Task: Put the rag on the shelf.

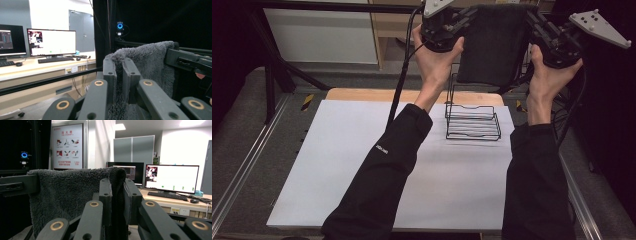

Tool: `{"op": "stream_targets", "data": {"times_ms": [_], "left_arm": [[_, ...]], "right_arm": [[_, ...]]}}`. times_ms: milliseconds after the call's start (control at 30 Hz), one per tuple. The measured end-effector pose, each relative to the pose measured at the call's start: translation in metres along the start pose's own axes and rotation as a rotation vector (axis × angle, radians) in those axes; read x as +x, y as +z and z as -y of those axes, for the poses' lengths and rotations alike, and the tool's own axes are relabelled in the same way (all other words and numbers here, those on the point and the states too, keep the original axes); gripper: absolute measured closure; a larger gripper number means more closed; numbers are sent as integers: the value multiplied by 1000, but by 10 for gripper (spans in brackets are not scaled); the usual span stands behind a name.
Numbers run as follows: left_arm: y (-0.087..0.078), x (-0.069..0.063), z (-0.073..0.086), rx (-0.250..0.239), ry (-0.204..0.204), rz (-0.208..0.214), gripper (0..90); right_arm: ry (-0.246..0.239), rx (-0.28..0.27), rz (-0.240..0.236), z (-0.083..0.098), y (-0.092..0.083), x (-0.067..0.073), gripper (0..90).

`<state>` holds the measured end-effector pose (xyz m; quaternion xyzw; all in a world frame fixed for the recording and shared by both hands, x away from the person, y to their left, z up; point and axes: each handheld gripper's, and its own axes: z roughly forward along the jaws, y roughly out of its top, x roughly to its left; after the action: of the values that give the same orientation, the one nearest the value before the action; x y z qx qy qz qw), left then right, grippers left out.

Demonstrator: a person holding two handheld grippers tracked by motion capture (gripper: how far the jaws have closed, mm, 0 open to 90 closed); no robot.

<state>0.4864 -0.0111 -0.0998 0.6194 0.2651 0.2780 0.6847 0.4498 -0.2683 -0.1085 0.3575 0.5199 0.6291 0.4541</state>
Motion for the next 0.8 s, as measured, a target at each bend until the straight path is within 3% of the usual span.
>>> {"op": "stream_targets", "data": {"times_ms": [200,300,567,800], "left_arm": [[9,12,5,-4,-1,-11,824],[13,18,7,-9,-27,-17,824],[23,28,13,23,5,-39,824],[27,30,24,47,25,-28,824]], "right_arm": [[-21,11,-2,0,15,-4,794],[-20,14,-7,2,22,-6,794],[-12,45,-16,9,37,-11,795],[-15,73,-26,22,40,-17,794]]}}
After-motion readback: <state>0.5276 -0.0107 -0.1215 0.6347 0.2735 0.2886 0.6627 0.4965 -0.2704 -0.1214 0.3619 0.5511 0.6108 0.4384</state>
